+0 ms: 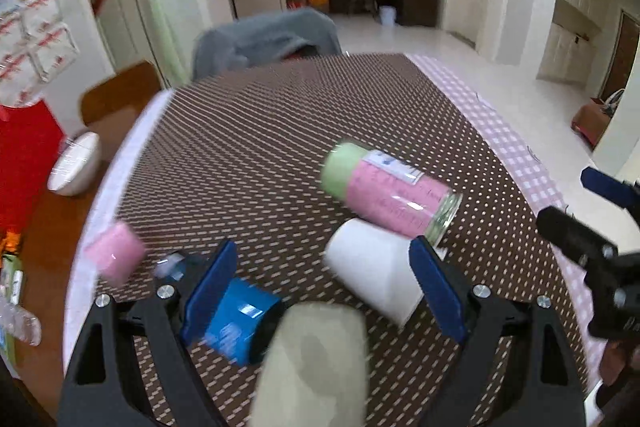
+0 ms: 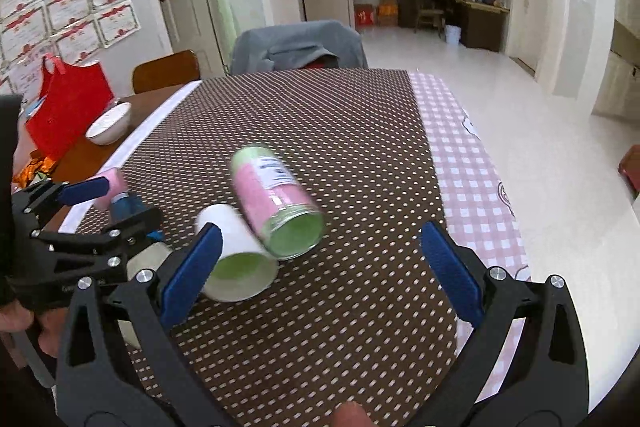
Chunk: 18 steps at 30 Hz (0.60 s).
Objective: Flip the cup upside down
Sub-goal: 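Reach the left tool to the pink-labeled jar and close on it, then lift the pink-labeled jar with the left tool and rotate it upright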
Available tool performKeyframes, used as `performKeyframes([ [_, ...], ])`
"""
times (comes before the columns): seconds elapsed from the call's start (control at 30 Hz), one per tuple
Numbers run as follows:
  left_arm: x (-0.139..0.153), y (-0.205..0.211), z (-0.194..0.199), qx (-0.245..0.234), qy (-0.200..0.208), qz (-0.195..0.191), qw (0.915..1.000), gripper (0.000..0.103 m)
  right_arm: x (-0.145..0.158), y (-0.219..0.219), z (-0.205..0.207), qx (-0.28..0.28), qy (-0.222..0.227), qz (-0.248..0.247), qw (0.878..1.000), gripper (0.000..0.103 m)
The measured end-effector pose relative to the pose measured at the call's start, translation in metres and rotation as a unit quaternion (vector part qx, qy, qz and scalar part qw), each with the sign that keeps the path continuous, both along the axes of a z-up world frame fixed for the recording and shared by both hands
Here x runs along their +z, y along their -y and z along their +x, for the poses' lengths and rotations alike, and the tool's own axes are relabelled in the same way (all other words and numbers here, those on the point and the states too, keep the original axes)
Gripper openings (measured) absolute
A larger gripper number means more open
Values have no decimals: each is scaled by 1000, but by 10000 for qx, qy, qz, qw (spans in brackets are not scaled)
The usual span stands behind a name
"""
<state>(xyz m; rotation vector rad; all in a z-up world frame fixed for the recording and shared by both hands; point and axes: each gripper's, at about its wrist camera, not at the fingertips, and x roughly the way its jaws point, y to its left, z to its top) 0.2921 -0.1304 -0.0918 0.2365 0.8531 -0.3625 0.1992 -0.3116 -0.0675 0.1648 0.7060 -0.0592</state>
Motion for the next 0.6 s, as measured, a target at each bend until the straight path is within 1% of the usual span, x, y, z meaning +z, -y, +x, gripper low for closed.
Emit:
performKeyframes([
  [0.13, -16, 28, 39, 30, -538, -97, 9985, 86, -12, 24, 22, -115, -142, 131, 9997, 97],
  [0.23, -26, 47, 60, 87, -801, -136, 9967, 86, -20, 49, 34, -279, -228, 265, 9990, 97],
  [0.33, -39, 65, 80, 155, -1109, -141, 9936, 86, -27, 64, 42, -357, -314, 315, 9984, 97],
  [0.4, -46, 72, 92, 238, -1221, -266, 9919, 86, -32, 70, 47, -327, -376, 324, 9982, 97],
  [0.43, -47, 74, 95, 276, -1249, -260, 9914, 86, -35, 72, 50, -290, -429, 327, 9981, 97],
  [0.5, -49, 79, 101, 343, -1273, -151, 9912, 86, -40, 74, 55, -233, -491, 368, 9978, 97],
  [0.6, -59, 91, 108, 293, -1329, 52, 9907, 86, -47, 74, 62, -157, -559, 406, 9975, 97],
])
